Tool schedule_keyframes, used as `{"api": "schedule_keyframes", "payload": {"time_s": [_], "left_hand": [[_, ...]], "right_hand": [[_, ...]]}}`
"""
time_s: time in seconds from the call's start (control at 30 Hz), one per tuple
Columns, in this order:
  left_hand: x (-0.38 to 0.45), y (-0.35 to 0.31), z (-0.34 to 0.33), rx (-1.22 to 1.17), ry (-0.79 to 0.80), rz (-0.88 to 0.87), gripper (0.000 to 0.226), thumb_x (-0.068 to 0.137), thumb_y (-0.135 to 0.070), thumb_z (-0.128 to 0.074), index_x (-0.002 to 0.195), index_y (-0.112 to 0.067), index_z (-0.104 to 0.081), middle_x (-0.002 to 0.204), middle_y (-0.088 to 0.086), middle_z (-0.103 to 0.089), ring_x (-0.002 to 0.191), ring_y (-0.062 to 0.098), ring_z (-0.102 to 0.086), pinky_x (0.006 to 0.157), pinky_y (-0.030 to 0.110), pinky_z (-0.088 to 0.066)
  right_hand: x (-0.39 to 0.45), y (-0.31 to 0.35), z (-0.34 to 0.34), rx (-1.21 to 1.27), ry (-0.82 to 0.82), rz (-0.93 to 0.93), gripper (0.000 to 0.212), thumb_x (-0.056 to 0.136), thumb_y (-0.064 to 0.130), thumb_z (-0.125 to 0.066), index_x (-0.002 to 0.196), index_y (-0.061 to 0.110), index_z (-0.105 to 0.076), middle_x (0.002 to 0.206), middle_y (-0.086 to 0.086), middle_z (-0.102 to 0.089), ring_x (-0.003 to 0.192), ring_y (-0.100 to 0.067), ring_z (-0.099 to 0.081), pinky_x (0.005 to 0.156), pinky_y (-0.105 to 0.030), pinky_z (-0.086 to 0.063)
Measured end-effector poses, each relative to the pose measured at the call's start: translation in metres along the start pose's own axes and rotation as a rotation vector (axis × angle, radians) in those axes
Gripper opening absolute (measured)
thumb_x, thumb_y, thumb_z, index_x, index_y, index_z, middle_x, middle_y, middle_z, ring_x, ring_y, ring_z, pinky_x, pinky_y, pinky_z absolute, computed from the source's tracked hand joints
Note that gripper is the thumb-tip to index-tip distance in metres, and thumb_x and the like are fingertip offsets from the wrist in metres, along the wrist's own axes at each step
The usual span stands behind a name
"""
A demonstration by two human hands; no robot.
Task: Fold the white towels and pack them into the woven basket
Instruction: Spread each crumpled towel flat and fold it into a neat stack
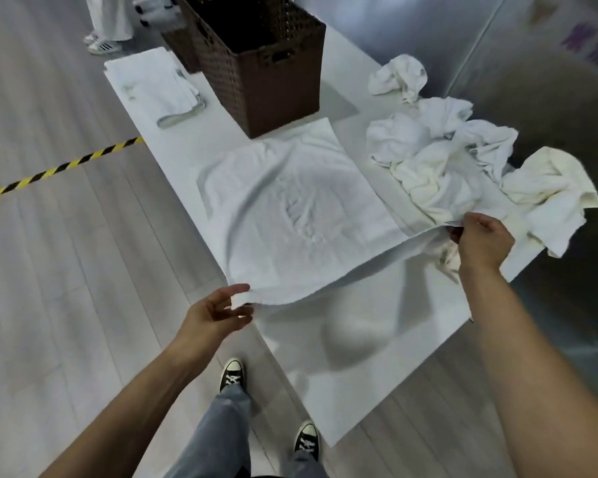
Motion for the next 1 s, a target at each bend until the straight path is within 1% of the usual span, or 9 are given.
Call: {"api": "schedule_keyframes", "payload": {"time_s": [0.07, 0.17, 0.27, 0.33, 0.43, 0.6, 0.73, 0.83, 1.0], "left_hand": [[0.016, -0.017, 0.012, 0.353, -0.036, -0.092, 0.034, 0.084, 0.007, -0.074, 0.101, -0.023, -0.074, 0.082, 0.005, -0.074, 0.076, 0.012, -0.069, 0.069, 0.018, -0.053], [0.043, -0.039, 0.028, 0.501, -0.08, -0.176, 0.01, 0.09, -0.018, -0.074, 0.08, -0.021, -0.072, 0.067, 0.006, -0.07, 0.063, 0.018, -0.066, 0.066, 0.031, -0.052], [0.072, -0.063, 0.05, 0.688, -0.101, -0.27, 0.038, 0.092, -0.044, -0.068, 0.072, -0.012, -0.066, 0.072, 0.005, -0.058, 0.063, 0.013, -0.056, 0.061, 0.02, -0.04], [0.089, -0.079, 0.064, 0.667, -0.079, -0.289, 0.033, 0.092, -0.043, -0.068, 0.073, -0.017, -0.071, 0.084, -0.001, -0.058, 0.071, 0.006, -0.059, 0.069, 0.018, -0.044], [0.113, -0.101, 0.081, 0.41, -0.004, -0.178, 0.036, 0.099, -0.042, -0.059, 0.088, -0.013, -0.077, 0.088, 0.001, -0.074, 0.083, 0.012, -0.073, 0.082, 0.033, -0.058], [0.154, -0.132, 0.103, 0.173, -0.054, -0.149, 0.03, 0.105, -0.03, -0.05, 0.101, -0.009, -0.072, 0.088, 0.008, -0.077, 0.08, 0.025, -0.076, 0.069, 0.041, -0.063], [0.202, -0.151, 0.119, 0.136, -0.089, -0.13, 0.022, 0.106, -0.019, -0.049, 0.102, -0.006, -0.066, 0.083, 0.012, -0.075, 0.074, 0.031, -0.074, 0.065, 0.045, -0.063], [0.243, -0.161, 0.129, 0.158, -0.117, -0.105, 0.023, 0.106, -0.019, -0.048, 0.099, -0.007, -0.066, 0.078, 0.01, -0.073, 0.07, 0.03, -0.073, 0.061, 0.041, -0.061], [0.313, -0.172, 0.14, 0.19, -0.139, -0.018, 0.023, 0.105, -0.017, -0.047, 0.1, -0.005, -0.066, 0.083, 0.016, -0.072, 0.071, 0.036, -0.073, 0.064, 0.045, -0.062]], "right_hand": [[0.003, 0.017, -0.023, 0.0, -0.018, 0.021, 0.008, 0.087, 0.005, -0.069, 0.093, 0.005, -0.074, 0.082, -0.008, -0.07, 0.059, -0.013, -0.071, 0.069, -0.028, -0.063], [0.004, 0.041, -0.059, -0.051, -0.053, 0.062, 0.013, 0.086, 0.01, -0.07, 0.096, 0.006, -0.076, 0.081, -0.006, -0.072, 0.065, -0.018, -0.072, 0.069, -0.028, -0.062], [0.004, 0.06, -0.1, -0.076, -0.074, 0.078, 0.015, 0.088, 0.011, -0.066, 0.099, 0.006, -0.076, 0.071, 0.002, -0.069, 0.05, -0.006, -0.068, 0.059, -0.022, -0.059], [0.006, 0.067, -0.123, -0.092, -0.088, 0.08, 0.014, 0.088, 0.01, -0.066, 0.097, 0.008, -0.076, 0.072, 0.001, -0.069, 0.048, -0.006, -0.067, 0.063, -0.026, -0.061], [0.01, 0.08, -0.156, -0.088, -0.054, 0.073, 0.01, 0.087, 0.011, -0.066, 0.083, 0.016, -0.073, 0.075, -0.003, -0.071, 0.054, -0.013, -0.069, 0.075, -0.038, -0.064], [0.011, 0.109, -0.224, -0.098, -0.006, 0.136, 0.016, 0.087, 0.011, -0.067, 0.076, 0.021, -0.068, 0.085, -0.009, -0.073, 0.057, -0.016, -0.07, 0.064, -0.031, -0.062], [0.028, 0.113, -0.28, -0.118, 0.018, 0.141, 0.005, 0.086, 0.012, -0.07, 0.089, 0.016, -0.07, 0.099, -0.01, -0.073, 0.073, -0.023, -0.074, 0.056, -0.023, -0.059], [0.047, 0.104, -0.326, -0.142, 0.036, 0.139, 0.013, 0.085, 0.01, -0.07, 0.081, 0.021, -0.065, 0.1, -0.011, -0.074, 0.074, -0.022, -0.073, 0.051, -0.018, -0.055], [0.1, 0.087, -0.403, -0.236, 0.091, 0.091, 0.01, 0.078, 0.014, -0.071, 0.08, 0.024, -0.069, 0.089, 0.001, -0.075, 0.079, -0.016, -0.073, 0.071, -0.039, -0.064]]}}
Point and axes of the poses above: each hand's wrist, its own x-axis towards the middle knuckle, its own z-axis out of the back of the hand, y = z × x, the point moved 1 cm from there along x, towards the middle knuckle
